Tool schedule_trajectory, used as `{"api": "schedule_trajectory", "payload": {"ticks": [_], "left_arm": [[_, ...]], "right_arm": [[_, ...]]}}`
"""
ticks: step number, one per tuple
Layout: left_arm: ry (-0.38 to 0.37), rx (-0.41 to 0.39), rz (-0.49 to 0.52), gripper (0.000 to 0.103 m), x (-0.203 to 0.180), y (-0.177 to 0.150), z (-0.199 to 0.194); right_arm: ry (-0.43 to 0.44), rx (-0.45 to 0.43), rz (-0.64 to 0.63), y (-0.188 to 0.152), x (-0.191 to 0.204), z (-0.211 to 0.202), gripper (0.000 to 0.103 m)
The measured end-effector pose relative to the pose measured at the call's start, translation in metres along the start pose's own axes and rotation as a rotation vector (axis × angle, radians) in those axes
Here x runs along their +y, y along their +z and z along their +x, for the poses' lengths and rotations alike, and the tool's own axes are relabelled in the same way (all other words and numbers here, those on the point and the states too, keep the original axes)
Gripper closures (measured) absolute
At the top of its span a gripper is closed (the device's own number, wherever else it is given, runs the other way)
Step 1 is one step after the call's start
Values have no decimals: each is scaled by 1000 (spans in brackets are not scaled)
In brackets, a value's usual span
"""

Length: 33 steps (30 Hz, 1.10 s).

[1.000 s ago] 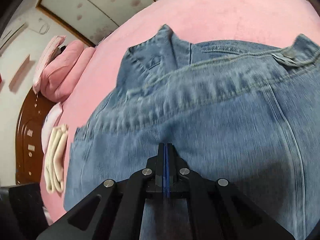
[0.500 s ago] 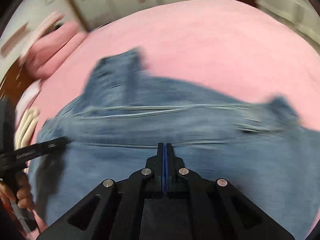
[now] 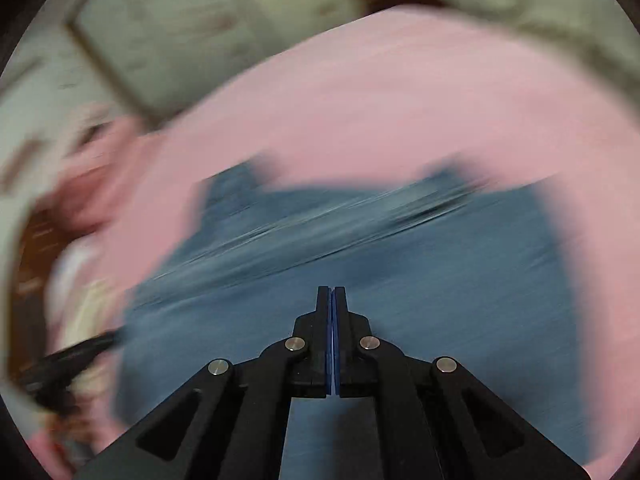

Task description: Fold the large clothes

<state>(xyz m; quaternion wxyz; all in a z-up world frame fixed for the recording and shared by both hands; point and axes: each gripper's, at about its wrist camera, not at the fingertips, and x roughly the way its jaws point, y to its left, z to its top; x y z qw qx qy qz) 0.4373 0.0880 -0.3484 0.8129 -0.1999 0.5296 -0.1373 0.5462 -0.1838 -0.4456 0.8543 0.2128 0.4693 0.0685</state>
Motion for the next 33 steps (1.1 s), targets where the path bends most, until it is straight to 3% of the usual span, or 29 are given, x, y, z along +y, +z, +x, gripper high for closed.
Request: {"api": "schedule_trajectory", "payload": {"ticks": [1,3,6,10,11,12,13,14,15,19,21,24,28,33], "left_arm": [[-5,28,3,102,-9,-6,13],[25,52,4,102,-25,-14,41],[24,31,-41,102,-19,-16,47],[13,-28,-100,102,25,3,25],[66,-48,-115,102,41,3,9],[195,-73,-130,102,58,3,0],[253,-85,-146,102,75,1,-11],[274,-90,-180,102,96,-4,-19],[248,-90,-206,102,108,-7,-24],[368,-68,-225,102,144,-26,-49],[358,-52,-255,102,150,-34,-56],[401,-47,-295,102,142,-47,-69],[426,-36,-326,102,116,-65,-84],[411,-6,-345,102,93,-95,-128]], "right_arm": [[132,74,4,-13,22,22,103],[233,182,9,-32,51,58,103],[183,270,14,-49,70,106,103],[262,238,35,-33,45,114,103],[222,221,36,-23,30,107,103],[106,187,30,-16,17,103,103],[57,143,56,-9,-3,94,103],[34,114,116,-3,-28,84,103],[65,100,176,0,-50,75,103],[-216,26,194,-1,-107,30,103],[-300,14,216,-4,-124,11,103],[-311,48,277,-11,-134,3,103],[-411,60,251,-24,-114,-21,103],[-370,142,213,-42,-71,-38,103]]}}
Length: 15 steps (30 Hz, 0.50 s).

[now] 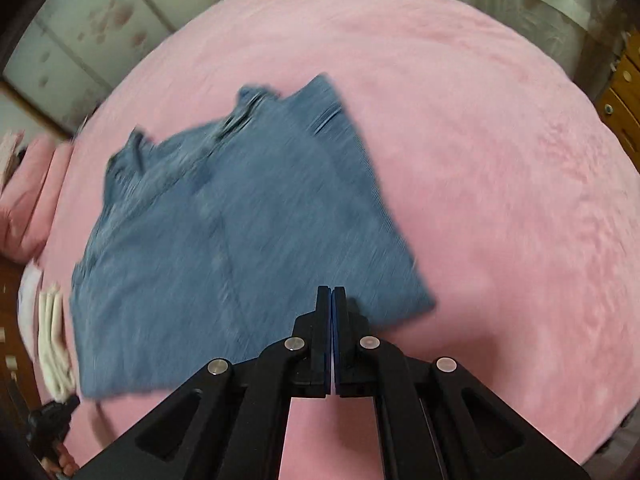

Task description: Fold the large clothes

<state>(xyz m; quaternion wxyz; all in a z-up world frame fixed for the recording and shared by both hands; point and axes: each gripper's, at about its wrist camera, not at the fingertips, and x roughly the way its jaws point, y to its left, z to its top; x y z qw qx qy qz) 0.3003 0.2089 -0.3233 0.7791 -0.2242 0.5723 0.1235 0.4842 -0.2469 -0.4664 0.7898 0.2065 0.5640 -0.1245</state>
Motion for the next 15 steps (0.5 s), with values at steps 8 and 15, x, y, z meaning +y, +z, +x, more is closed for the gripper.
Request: {"api": "schedule_trajectory", "payload": {"ticks": [8,15], "left_arm": [[-4,133,-31,100,24,-57,-32],[-50,160,-128,60,16,-64,-2]], "right_arm": [[63,77,-100,-24,39,-44,103],[205,97,-191,8,120,-32,103]]}}
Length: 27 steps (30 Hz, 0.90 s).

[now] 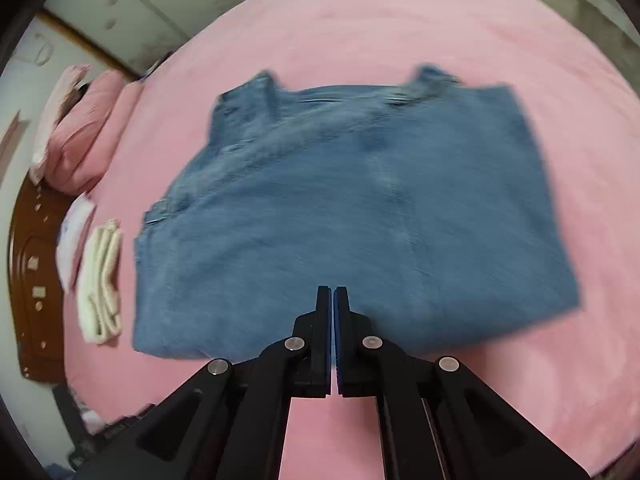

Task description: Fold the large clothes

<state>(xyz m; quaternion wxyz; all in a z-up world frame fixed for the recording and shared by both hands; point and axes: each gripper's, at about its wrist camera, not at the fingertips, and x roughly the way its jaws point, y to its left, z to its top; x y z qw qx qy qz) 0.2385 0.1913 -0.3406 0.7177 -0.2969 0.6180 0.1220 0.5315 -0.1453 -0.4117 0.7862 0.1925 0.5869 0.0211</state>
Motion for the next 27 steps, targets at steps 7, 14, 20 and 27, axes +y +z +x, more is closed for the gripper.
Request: {"api": "schedule_trajectory", "payload": {"ticks": [7,14,20,27], "left_arm": [[-73,6,-17,51,-13,26,25],[-164,35,-84,49,-13,53,41],[-276,60,-154,46,-9,79,60],[-414,55,-292,46,3,116,88]], "right_arm": [[-42,118,-83,47,80,90,101],[-240,249,-100,62,104,163,101],[-358,307,-156,72,124,193,101],[-333,389,-163,93,129,203,101]]}}
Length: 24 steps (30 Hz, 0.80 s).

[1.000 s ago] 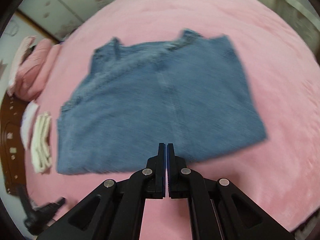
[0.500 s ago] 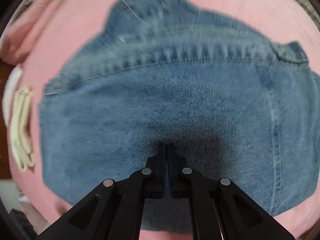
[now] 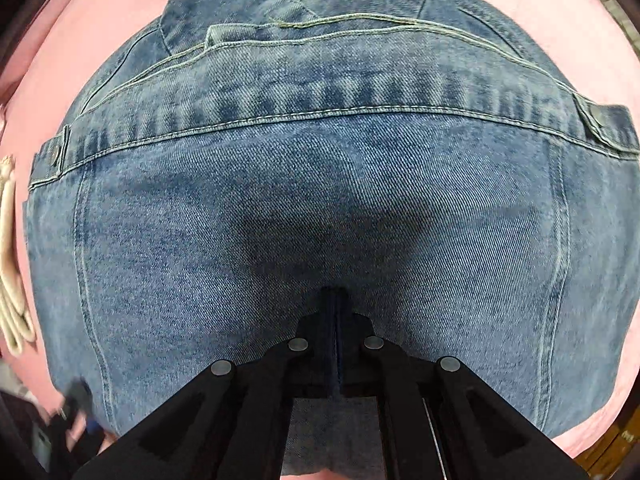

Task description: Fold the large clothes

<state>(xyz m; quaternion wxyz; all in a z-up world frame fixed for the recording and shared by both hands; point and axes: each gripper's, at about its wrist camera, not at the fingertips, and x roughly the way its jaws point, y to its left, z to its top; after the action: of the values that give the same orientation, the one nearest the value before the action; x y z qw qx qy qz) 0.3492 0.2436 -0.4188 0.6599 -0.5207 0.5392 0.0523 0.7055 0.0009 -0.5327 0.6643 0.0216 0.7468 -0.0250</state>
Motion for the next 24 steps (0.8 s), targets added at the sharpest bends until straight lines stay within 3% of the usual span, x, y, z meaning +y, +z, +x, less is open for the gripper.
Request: {"api": "schedule_trajectory", "payload": {"ticks": [4,10,16,18,24], "left_arm": [[-60,-3,-51,46,7,16,9],[-65,-38,-13,46,4,14,10],[37,-97,-16,52,-5,3,17],[58,-108,-15,55,-8,0,16],[70,-151,-37,78,-11,-12,3]], "right_arm": [[33,-1,-29,6,-8,-7,101],[57,-28,-21,5,-18,-17,101],[67,-98,-22,-9,-27,-25,101],[71,-121,-20,-12,-31,-31,101],[60,-182,-27,-45,-43,-35,101]]}}
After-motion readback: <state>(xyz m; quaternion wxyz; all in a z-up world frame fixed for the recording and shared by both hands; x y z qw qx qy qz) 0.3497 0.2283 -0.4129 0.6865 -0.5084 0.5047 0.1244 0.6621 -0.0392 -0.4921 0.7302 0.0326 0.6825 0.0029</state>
